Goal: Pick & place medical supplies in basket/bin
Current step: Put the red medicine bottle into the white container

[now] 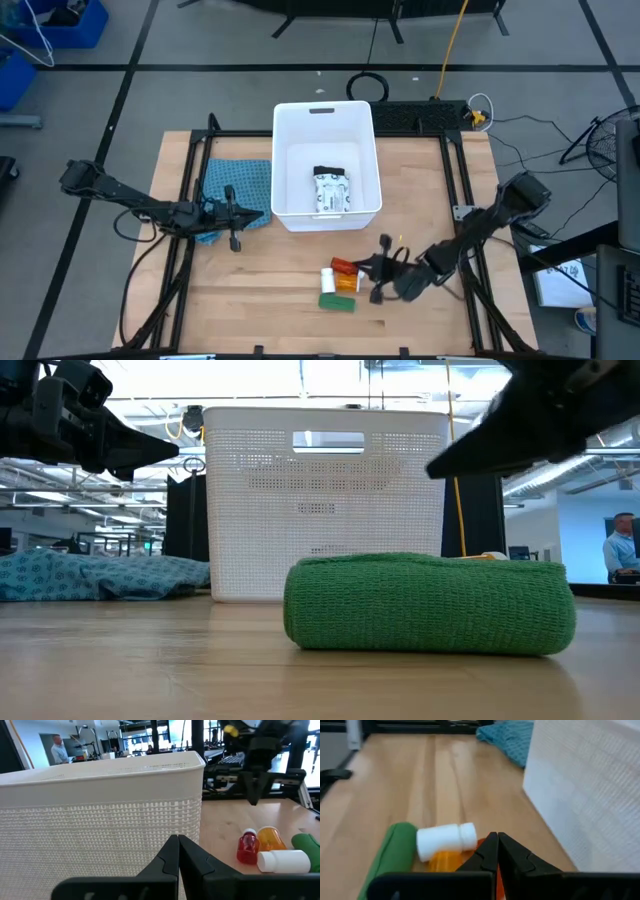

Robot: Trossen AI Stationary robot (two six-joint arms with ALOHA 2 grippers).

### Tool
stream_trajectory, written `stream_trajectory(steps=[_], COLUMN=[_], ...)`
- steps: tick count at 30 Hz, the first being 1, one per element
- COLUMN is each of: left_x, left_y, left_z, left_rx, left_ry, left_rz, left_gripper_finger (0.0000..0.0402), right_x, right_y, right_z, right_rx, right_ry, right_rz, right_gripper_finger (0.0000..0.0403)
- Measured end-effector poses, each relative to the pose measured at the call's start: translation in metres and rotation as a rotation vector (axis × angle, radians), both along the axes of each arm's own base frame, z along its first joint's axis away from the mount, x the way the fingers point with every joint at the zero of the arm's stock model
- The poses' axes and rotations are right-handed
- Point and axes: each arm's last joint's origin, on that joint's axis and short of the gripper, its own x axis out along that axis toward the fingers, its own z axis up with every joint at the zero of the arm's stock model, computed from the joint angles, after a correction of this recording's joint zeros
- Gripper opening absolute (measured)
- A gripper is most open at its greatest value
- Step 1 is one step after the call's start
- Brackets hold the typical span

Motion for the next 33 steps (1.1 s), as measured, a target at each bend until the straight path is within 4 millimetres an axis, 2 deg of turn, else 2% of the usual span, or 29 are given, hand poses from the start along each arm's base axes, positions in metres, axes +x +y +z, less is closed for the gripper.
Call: stream_trajectory(steps=[3,5,12,17,23,33], left_x=[0.000,0.000,0.000,0.000,0.000,0.000], left_y=[0.000,0.000,0.000,0.000,0.000,0.000], left_z=[0.000,0.000,-0.001,-0.001,-0.001,-0.001], left_rx=[-0.004,-0.008,-0.026,-0.024,-0.026,-0.024], left_ry=[-0.001,0.000,0.002,0.003,0.003,0.003], left_rz=[0.000,0.000,-0.002,-0.002,-0.001,-0.001], left_gripper_finger=[0.0003,0.0003,0.0003,0.0003,0.0003,0.0003], right_x=[0.008,0.009,0.010,0.011,0.012,0.011], right_y=[0.006,0.006,0.008,0.011,0.011,0.010], right_z=[-0.001,-0.006,-0.020,-0.032,-0.046,-0.048], right_rx=[-0.055,-0.058,0.034,0.097,0.092,0.088], right_ry=[0.020,0.035,0.068,0.124,0.155,0.185], right_rz=[-0.045,-0.055,-0.070,-0.031,-0.061,-0.053], right_gripper_finger=[0.0009,0.0029,0.0142,0.0191,0.0200,0.0200])
